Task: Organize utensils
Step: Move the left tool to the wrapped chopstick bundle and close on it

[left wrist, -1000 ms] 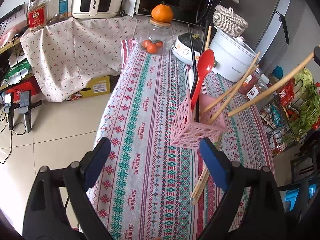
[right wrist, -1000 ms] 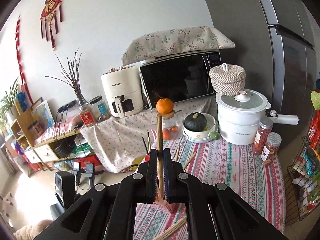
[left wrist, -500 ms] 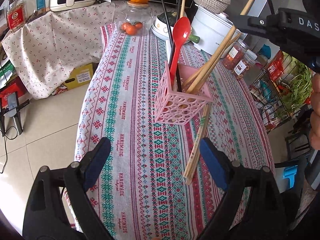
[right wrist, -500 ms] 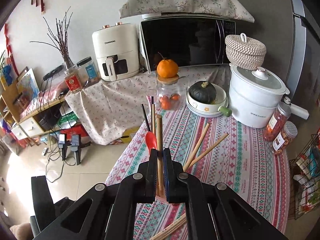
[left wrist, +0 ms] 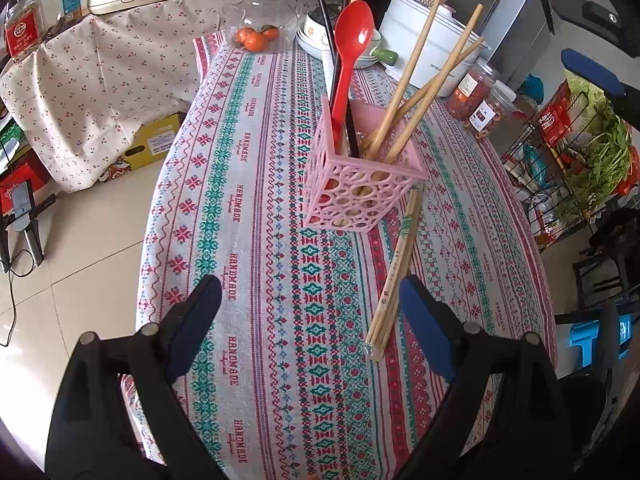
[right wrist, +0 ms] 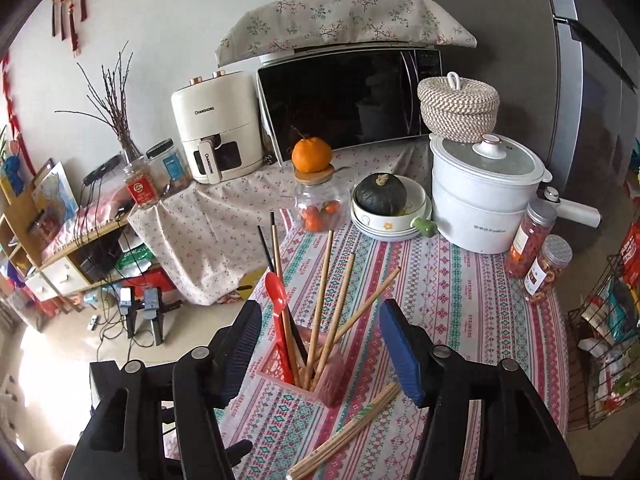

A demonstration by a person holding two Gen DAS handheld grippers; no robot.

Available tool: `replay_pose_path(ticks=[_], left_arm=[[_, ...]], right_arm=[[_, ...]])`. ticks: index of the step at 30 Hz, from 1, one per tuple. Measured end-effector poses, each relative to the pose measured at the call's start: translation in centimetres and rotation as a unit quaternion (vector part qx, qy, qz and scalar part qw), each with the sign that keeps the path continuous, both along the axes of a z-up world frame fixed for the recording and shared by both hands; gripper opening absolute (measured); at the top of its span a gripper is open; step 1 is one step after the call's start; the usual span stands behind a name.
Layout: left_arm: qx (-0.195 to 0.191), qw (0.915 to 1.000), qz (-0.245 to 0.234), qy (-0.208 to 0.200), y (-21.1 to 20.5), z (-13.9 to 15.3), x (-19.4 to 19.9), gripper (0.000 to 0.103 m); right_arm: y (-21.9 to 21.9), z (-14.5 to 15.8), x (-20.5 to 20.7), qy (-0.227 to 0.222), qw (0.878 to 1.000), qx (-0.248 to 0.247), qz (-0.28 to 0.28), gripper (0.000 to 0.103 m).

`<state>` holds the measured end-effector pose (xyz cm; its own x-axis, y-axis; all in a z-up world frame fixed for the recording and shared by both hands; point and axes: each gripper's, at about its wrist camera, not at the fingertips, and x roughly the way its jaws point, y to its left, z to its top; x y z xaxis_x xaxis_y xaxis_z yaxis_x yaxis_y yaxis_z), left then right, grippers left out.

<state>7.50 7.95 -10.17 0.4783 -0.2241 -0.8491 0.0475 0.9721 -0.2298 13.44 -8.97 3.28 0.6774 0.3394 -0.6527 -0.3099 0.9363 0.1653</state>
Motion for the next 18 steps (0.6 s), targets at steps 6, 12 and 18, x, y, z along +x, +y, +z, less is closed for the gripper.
replay_pose_path(ticks=[6,12,18], left_arm=[[0.017,0.9998,-0.008,0.010,-0.9,-0.6,0.2,0.090],[0.028,0.9992,-0.007,0.026,-1.6,-1.5,0.6,0.090],[0.037,0.9986,-0.010,0.038,-2.2,-2.2,0.9,0.091]], right_arm=[[-4.5,-4.0,-0.4,0.034,0.998,-0.027,-0.050,0.090],[-7.2,-10.8,0.4,0.100,0.992,-0.023,-0.077,0.090],[-7.5,-16.5,1.3,0.149,0.985,-0.031,-0.083,0.090]])
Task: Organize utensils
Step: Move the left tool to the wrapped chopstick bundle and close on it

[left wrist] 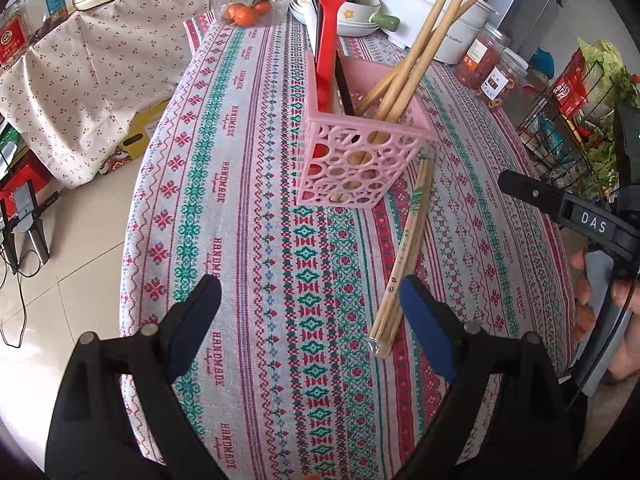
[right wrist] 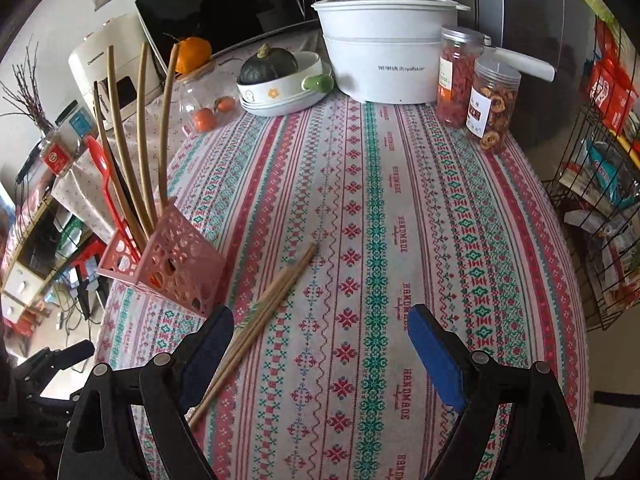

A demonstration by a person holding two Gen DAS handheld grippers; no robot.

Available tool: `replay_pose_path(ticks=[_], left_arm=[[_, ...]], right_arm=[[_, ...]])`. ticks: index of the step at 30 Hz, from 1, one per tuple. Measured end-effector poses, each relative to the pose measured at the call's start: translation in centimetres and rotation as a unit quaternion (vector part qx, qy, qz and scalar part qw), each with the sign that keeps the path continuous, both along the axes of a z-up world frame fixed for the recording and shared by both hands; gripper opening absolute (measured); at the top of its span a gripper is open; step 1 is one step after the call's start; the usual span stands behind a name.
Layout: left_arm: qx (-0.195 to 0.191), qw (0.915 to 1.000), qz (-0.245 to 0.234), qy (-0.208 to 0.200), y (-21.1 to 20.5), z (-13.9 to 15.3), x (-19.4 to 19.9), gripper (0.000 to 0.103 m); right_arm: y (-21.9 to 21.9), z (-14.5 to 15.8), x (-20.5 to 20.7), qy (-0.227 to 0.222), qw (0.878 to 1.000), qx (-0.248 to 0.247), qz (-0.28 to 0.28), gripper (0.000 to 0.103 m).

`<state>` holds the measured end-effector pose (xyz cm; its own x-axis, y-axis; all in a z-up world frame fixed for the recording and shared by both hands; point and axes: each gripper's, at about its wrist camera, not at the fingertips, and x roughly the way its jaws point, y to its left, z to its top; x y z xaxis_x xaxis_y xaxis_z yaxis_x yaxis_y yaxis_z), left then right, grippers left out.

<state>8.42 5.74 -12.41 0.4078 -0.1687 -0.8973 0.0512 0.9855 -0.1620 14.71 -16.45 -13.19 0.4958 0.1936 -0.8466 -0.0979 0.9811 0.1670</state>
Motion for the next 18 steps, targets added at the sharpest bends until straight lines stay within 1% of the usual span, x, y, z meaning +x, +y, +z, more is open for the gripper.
replay_pose_path(ticks=[3,6,15,18], left_arm=[[0.001,0.9999,0.005,0.009,0.1,-0.5,0.2,0.091],[0.001,0.9999,0.006,0.014,-0.1,-0.6,0.2,0.091],[0.001,0.9998,0.001,0.021,-0.4,-0.9,0.2,0.091],[0.000,0.9998,0.002,0.022,-0.3,-0.9,0.1,0.091]], right_arm=[[0.7,-1.7,0.5,0.010,1.000,-0.017,0.012,0.090],[1.6,-3.0,1.0,0.016,0.999,-0.023,0.029,0.090],[3.9,-5.4,2.0,0.024,0.997,-0.050,0.057,0.090],[4.7,-6.3,2.6,0.034,0.995,-0.069,0.065,0.090]])
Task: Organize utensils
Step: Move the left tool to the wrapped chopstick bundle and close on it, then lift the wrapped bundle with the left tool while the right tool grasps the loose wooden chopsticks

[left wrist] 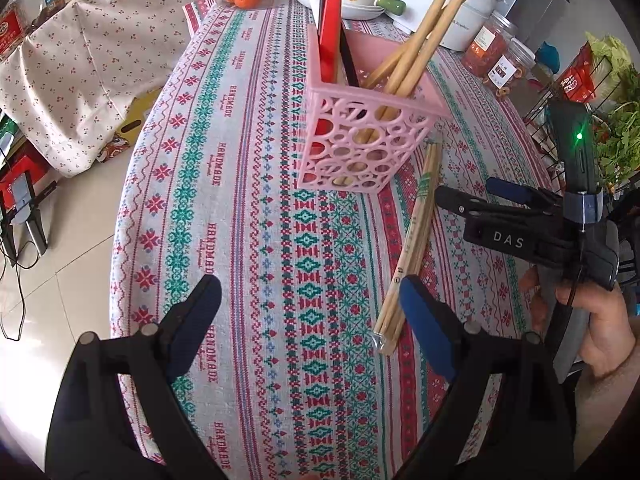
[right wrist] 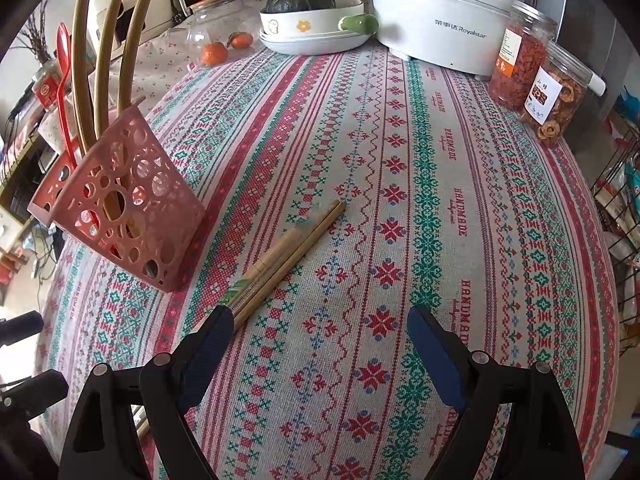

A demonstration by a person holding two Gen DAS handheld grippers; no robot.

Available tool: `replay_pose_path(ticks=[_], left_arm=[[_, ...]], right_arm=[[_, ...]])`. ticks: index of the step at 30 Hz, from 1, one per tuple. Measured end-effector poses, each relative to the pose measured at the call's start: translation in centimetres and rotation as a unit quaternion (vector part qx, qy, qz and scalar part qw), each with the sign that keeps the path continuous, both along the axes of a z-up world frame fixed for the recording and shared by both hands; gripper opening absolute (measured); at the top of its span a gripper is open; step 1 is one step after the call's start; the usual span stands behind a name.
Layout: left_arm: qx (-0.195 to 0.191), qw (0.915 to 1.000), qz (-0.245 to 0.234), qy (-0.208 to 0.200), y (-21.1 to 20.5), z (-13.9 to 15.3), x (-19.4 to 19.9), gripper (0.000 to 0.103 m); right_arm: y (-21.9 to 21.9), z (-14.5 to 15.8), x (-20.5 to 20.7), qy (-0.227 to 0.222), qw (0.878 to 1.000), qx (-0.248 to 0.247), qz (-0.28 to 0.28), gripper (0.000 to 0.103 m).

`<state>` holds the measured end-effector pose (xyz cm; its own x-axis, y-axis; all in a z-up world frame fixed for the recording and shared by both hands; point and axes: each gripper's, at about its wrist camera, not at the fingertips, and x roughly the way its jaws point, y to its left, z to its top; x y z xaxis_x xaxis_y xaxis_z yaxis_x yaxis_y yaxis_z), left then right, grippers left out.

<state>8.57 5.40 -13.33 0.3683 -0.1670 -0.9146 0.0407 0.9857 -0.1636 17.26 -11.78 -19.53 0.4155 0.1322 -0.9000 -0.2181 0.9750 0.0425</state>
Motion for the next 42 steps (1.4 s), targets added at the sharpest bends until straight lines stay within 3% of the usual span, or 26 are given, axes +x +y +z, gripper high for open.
replay_pose_path(ticks=[8,18,21,24,27,32,38,42], left_arm=[[0.000,1.0000,0.003,0.002,0.0,-0.1,-0.1,0.091],[-0.021,0.9994,-0.027,-0.007,-0.8,-0.5,0.1,0.091],[-0.028,0.9984,-0.046,-0.014,-1.4,-0.7,0.3,0.091],[-0.035,0.9972,-0.062,-0.023,-2.1,-0.9,0.9,0.090],[-0.047,0.9954,-0.078,-0.028,-3.0,-1.3,1.8,0.076],[-0.065,0.9899,-0.125,-0.015,-5.2,-2.5,2.7,0.035],[-0.036,0.9902,-0.134,-0.013,-6.4,-3.4,3.4,0.010],[-0.022,0.9911,-0.131,-0.002,-6.3,-3.2,3.1,0.009]], right_arm=[[0.5,-0.9,0.9,0.000,1.000,-0.007,-0.007,0.103],[0.7,-1.0,2.0,0.024,1.000,-0.016,-0.001,0.103],[0.4,-0.9,2.1,0.033,0.999,-0.015,0.006,0.100],[0.3,-0.7,2.0,0.028,0.999,-0.041,0.008,0.088],[-0.1,-0.4,1.7,0.032,0.999,-0.034,0.013,0.082],[-2.2,0.3,1.9,0.049,0.998,0.021,-0.013,0.080],[-3.3,0.7,1.5,0.062,0.996,0.051,-0.028,0.080],[-3.6,0.8,1.5,0.063,0.996,0.052,-0.029,0.080]])
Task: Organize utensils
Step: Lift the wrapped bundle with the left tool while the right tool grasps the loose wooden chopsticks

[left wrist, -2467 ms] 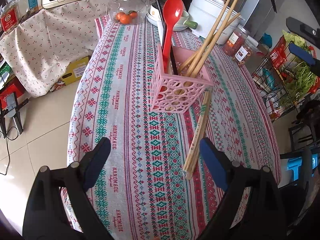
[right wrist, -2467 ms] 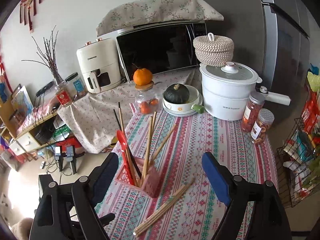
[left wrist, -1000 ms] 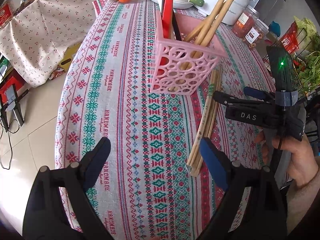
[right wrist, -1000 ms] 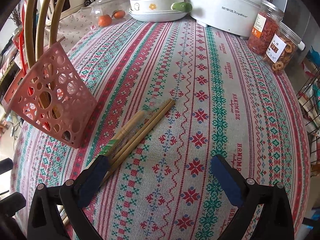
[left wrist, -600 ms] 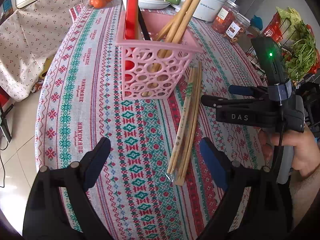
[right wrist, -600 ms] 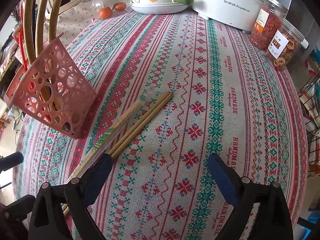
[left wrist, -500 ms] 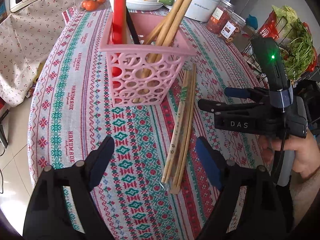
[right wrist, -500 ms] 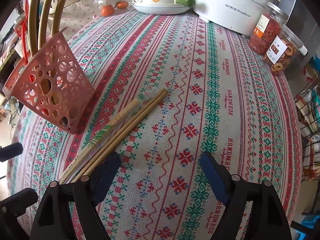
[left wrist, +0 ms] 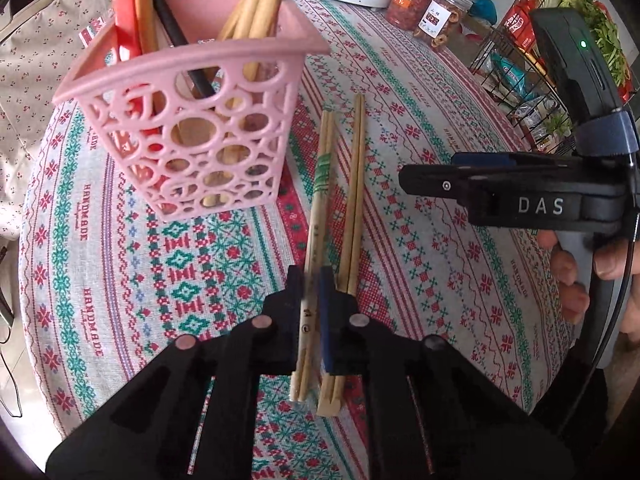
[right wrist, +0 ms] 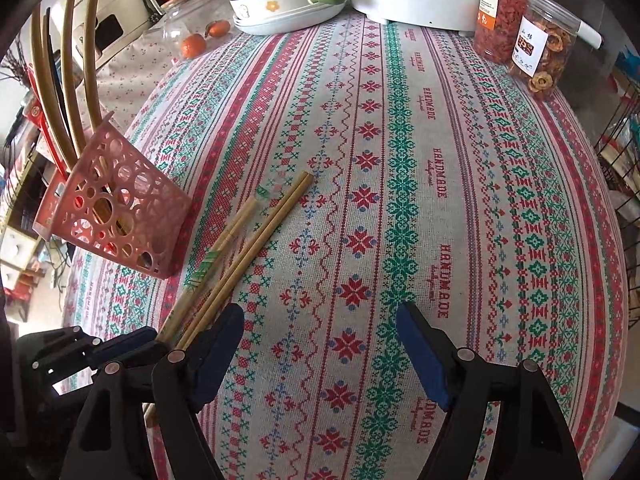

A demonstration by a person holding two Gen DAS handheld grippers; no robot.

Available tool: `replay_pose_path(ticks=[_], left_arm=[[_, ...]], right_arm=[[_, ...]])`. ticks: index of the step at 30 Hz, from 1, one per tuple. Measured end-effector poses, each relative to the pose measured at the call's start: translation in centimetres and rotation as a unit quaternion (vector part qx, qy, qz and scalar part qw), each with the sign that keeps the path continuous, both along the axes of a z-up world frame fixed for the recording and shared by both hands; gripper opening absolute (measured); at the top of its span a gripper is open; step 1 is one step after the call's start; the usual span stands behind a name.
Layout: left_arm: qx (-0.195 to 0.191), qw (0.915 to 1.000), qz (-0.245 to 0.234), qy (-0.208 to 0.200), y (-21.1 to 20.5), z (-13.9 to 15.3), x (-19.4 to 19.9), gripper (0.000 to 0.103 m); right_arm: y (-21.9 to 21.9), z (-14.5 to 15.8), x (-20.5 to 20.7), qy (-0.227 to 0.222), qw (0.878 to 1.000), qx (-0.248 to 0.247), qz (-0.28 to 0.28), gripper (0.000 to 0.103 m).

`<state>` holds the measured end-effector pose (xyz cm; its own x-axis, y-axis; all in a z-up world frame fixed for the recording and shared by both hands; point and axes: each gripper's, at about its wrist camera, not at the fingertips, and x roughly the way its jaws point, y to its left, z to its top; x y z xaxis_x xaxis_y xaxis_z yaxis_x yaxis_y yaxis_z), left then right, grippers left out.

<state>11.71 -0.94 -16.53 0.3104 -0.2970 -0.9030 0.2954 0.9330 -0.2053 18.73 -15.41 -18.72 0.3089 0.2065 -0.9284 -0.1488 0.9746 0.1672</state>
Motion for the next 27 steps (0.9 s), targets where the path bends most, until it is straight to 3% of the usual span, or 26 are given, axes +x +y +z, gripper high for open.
replay_pose_path(ticks=[5,7,10,14,18,19,21,23,25,27], left_arm=[[0.020,0.9991,0.000,0.037,1.5,0.0,-1.5,0.008],[0.028,0.9978,-0.022,0.056,1.8,-0.1,-2.3,0.008],[0.018,0.9969,-0.028,0.072,2.9,0.0,-3.1,0.011],[0.000,0.9981,-0.008,0.061,4.2,0.2,-2.9,0.034],[-0.001,0.9997,0.004,0.026,4.7,0.7,-2.0,0.036],[-0.001,0.9998,0.007,0.018,4.5,0.8,-1.4,0.036],[-0.004,0.9999,0.012,0.007,4.4,0.6,-0.8,0.036],[-0.008,0.9998,0.016,-0.001,3.7,0.4,0.3,0.036],[-0.013,0.9997,0.019,-0.006,3.4,0.3,1.0,0.036],[-0.015,0.9996,0.021,-0.010,3.1,0.2,1.5,0.036]], right_arm=[[0.6,-0.1,0.4,-0.001,1.000,0.006,-0.001,0.080],[1.2,-0.2,0.7,-0.003,1.000,0.010,0.003,0.080],[2.3,-0.4,1.1,-0.010,1.000,0.014,0.006,0.080],[3.5,-0.5,1.7,-0.029,1.000,0.011,0.001,0.076],[4.9,-0.8,1.8,-0.051,0.998,-0.030,0.007,0.070],[5.3,-0.9,1.6,-0.056,0.997,-0.047,0.017,0.065],[5.5,-0.8,1.2,-0.055,0.997,-0.033,0.038,0.050],[5.2,-0.7,0.8,-0.038,0.998,-0.015,0.054,0.027],[4.8,-0.8,0.1,-0.029,0.996,-0.040,0.071,0.008],[4.1,-0.7,-0.3,-0.012,0.996,-0.037,0.085,0.007]])
